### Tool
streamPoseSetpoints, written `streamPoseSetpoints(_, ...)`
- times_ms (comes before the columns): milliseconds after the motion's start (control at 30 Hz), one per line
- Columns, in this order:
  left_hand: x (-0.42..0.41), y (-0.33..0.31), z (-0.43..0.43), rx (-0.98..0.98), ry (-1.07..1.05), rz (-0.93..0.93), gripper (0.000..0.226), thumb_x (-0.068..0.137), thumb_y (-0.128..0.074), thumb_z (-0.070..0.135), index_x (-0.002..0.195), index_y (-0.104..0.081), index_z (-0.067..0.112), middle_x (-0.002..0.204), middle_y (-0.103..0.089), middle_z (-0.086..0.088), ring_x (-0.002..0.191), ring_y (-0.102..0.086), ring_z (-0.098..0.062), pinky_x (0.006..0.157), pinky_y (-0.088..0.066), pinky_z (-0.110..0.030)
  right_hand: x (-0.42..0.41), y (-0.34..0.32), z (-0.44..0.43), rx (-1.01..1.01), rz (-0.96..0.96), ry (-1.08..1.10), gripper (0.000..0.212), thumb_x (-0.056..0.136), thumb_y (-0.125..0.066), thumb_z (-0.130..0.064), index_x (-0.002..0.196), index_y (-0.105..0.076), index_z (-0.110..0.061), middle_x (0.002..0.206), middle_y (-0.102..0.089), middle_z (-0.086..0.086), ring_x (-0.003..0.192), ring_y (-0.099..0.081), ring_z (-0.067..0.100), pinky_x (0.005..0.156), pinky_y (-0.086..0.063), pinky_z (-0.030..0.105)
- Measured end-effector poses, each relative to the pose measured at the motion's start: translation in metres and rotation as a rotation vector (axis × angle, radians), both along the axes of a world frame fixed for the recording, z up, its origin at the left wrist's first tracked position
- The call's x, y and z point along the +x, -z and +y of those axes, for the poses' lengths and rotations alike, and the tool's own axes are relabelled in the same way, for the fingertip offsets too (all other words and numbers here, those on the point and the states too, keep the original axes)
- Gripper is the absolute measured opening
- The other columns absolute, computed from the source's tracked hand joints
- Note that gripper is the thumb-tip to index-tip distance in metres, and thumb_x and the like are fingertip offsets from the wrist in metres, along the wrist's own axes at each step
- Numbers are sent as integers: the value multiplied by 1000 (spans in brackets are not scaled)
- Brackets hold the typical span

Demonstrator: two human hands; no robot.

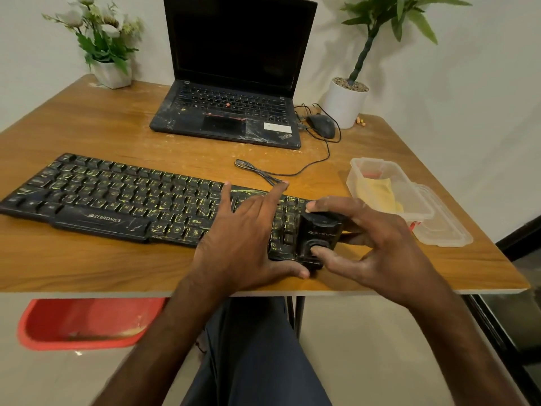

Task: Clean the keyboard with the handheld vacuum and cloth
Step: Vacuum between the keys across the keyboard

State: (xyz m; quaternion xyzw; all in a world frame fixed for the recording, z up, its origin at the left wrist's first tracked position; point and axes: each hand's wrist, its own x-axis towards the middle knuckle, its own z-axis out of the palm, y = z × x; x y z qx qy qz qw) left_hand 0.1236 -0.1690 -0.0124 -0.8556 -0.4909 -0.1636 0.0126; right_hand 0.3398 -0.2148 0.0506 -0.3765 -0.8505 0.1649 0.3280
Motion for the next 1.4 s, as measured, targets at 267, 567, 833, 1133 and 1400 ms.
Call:
streamPoseSetpoints(267, 0, 0, -1, 4, -9, 4, 139, 57, -24, 107, 158, 7, 17, 156, -43, -4, 144, -39, -16, 121, -4, -64, 10, -6, 2, -53, 9, -22, 58, 81, -79, -14, 130, -53, -31, 123, -59, -20, 113, -64, 9, 80, -61, 28)
streamPoseSetpoints(567, 0, 0, -1, 3, -14, 17, 140, 57, -24, 107, 158, 8, 15, 156, -43, -4, 144, -39, -16, 120, -5, -64, 15, -5, 3, -47, 24, 15, 59, 80, -79, -18, 129, -52, -37, 123, -61, -14, 110, -66, 10, 77, -61, 29)
streamPoseSetpoints(833, 0, 0, 0, -10, 2, 3, 138, 58, -27, 107, 156, 13, 19, 157, -42, -3, 147, -35, -16, 121, -2, -64, 6, 7, 1, -80, 87, 6, 62, 79, -79, -13, 128, -51, -39, 124, -58, -20, 112, -64, 10, 81, -61, 31)
streamPoseSetpoints(1133, 0, 0, 0, -1, -4, -8, 139, 58, -28, 106, 158, 10, 18, 154, -45, -3, 145, -38, -16, 121, -2, -64, 0, 10, 2, -199, 368, 60, 61, 76, -80, 3, 124, -55, -27, 120, -59, -10, 104, -68, 24, 71, -62, 37)
streamPoseSetpoints(1400, 0, 0, 0, -5, -7, 2, 140, 59, -32, 105, 158, 8, 16, 153, -46, -3, 144, -39, -16, 121, -4, -64, -3, 18, 10, -345, 589, 181, 67, 74, -76, 14, 127, -51, -18, 114, -64, -6, 96, -72, 24, 69, -60, 34)
